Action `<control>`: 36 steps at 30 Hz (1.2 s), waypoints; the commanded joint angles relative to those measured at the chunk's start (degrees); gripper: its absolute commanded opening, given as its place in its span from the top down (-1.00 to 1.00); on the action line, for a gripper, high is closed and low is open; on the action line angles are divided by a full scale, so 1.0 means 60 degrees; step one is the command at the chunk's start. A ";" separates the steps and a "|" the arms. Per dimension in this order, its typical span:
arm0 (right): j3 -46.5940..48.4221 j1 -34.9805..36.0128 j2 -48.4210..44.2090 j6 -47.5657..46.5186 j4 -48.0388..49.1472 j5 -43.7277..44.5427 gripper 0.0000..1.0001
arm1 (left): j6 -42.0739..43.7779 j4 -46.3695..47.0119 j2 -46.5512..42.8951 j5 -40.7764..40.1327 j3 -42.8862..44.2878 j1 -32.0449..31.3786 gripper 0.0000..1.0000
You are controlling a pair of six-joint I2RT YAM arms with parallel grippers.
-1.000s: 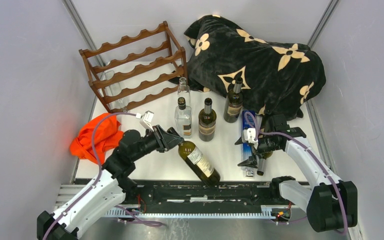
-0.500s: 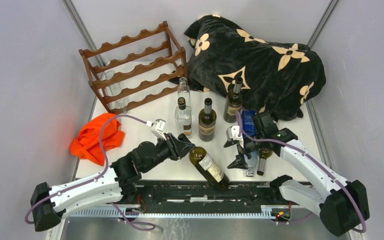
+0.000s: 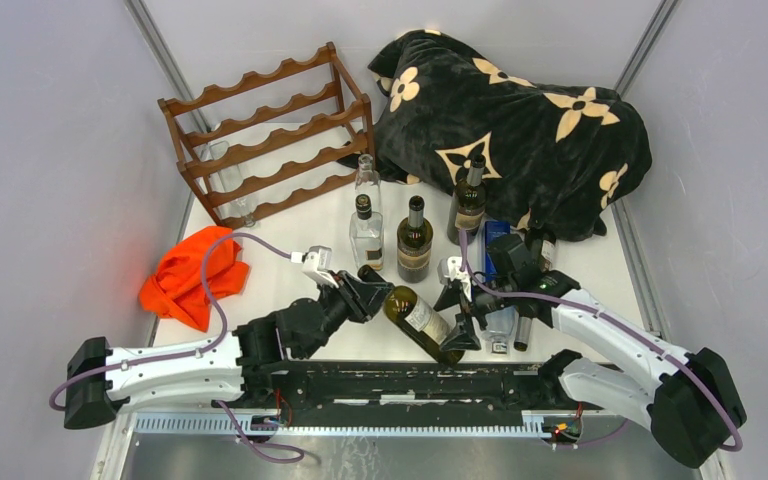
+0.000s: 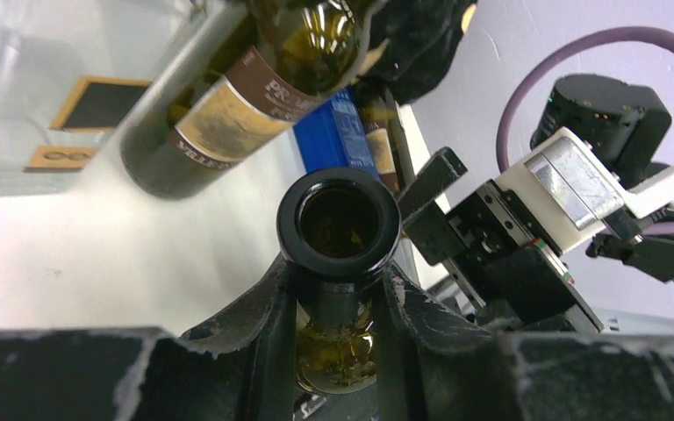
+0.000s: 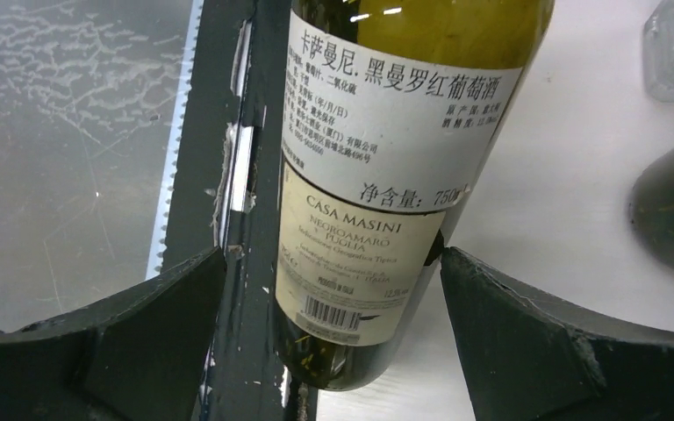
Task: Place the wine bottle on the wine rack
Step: Pick up the wine bottle from the center of the board.
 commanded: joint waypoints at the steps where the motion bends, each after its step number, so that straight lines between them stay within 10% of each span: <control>1: -0.0041 0.0046 -0.0252 0.0726 0.0765 -0.0211 -0.96 | 0.0098 0.2296 -0.0214 -0.1348 0.0772 -0.0050 0.96; 20: -0.1022 0.0368 0.0031 0.1841 0.3090 0.1754 -0.84 | -0.0107 0.4690 0.0690 -0.0862 0.0619 -0.0088 0.96; 22: -0.1006 0.0362 -0.0029 0.1720 0.3068 0.1654 -0.63 | -0.0107 0.4726 0.0748 -0.0809 0.0633 -0.0089 0.96; 27: -0.0696 0.0289 -0.0369 0.0937 0.2381 0.1477 0.74 | -0.0072 0.4239 0.0535 -0.0716 0.0599 -0.0078 0.90; 29: -0.0451 0.0083 -0.0473 0.0457 0.1854 0.1256 0.98 | -0.0096 0.3405 0.0329 -0.0702 0.0772 -0.0082 0.63; 33: -0.0034 -0.0387 -0.0758 -0.1044 0.0527 0.0879 1.00 | -0.0491 0.0299 0.0010 -0.0785 0.1750 -0.0082 -0.67; 36: 0.0235 -0.0492 -0.0933 -0.2139 -0.0558 0.1146 1.00 | -0.0393 -0.1808 -0.0001 -0.0387 0.2592 -0.0077 -0.99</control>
